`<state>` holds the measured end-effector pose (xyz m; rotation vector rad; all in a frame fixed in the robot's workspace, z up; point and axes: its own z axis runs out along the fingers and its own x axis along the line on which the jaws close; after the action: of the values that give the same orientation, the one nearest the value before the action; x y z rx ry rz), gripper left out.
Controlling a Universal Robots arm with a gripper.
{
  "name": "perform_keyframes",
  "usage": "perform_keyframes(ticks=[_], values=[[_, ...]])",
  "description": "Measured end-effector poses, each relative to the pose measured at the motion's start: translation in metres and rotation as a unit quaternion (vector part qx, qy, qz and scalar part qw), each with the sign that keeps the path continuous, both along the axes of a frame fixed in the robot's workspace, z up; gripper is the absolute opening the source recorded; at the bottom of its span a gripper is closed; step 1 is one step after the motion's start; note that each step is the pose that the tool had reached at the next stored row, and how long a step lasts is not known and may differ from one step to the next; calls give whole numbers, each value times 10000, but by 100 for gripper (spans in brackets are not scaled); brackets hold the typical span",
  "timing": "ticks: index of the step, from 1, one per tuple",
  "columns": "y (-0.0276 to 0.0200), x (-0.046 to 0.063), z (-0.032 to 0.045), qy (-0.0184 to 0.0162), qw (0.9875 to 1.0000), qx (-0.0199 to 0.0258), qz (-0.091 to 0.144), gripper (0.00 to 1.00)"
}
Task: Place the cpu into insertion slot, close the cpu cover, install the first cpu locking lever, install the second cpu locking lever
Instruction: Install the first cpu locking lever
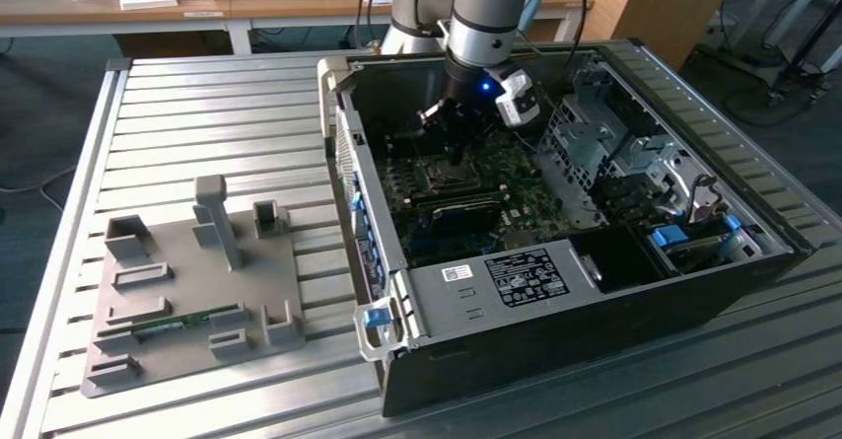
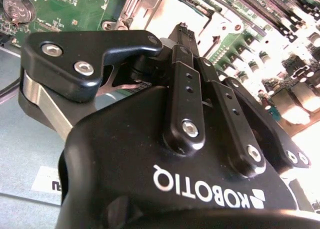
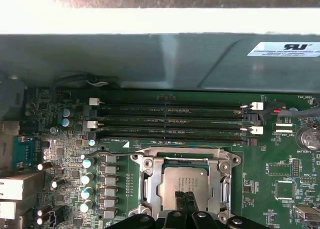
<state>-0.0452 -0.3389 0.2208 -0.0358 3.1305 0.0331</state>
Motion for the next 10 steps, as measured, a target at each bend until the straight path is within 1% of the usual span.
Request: perform_keyframes(ticks=[6,10], values=[[0,0,16,0,10000,1,0,11],[0,0,42,-1,10000,1,0,11]])
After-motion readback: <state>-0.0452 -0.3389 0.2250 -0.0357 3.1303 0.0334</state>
